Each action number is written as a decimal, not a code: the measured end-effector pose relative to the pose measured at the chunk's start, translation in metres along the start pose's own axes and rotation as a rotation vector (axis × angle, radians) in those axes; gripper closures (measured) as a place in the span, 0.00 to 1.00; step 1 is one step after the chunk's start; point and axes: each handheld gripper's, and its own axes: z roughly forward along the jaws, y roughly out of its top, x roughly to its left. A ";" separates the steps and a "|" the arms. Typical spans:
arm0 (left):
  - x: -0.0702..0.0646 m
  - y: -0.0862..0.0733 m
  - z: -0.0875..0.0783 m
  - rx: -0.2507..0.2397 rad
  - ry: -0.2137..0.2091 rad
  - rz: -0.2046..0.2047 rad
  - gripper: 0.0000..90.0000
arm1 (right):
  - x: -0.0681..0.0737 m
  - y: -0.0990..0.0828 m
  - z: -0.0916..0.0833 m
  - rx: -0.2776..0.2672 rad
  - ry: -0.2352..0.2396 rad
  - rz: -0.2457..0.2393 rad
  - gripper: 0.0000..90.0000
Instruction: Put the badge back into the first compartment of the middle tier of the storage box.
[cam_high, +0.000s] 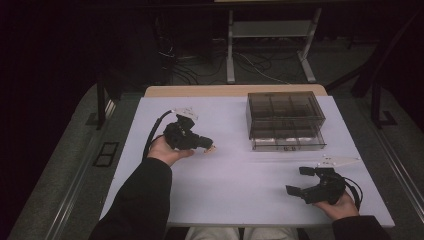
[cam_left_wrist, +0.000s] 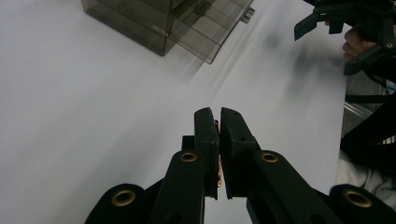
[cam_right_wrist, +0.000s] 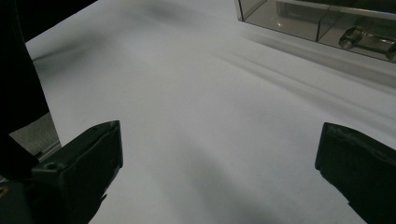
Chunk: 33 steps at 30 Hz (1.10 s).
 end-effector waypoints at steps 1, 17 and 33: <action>-0.001 0.002 0.002 -0.003 -0.001 0.000 0.95 | 0.000 0.000 0.000 0.000 0.000 0.000 0.00; -0.003 0.021 0.024 0.010 -0.029 0.043 0.95 | 0.000 0.000 0.000 -0.002 0.003 -0.008 0.00; -0.005 0.042 0.048 0.015 -0.045 0.061 0.95 | 0.000 0.000 0.000 0.000 0.010 -0.007 0.00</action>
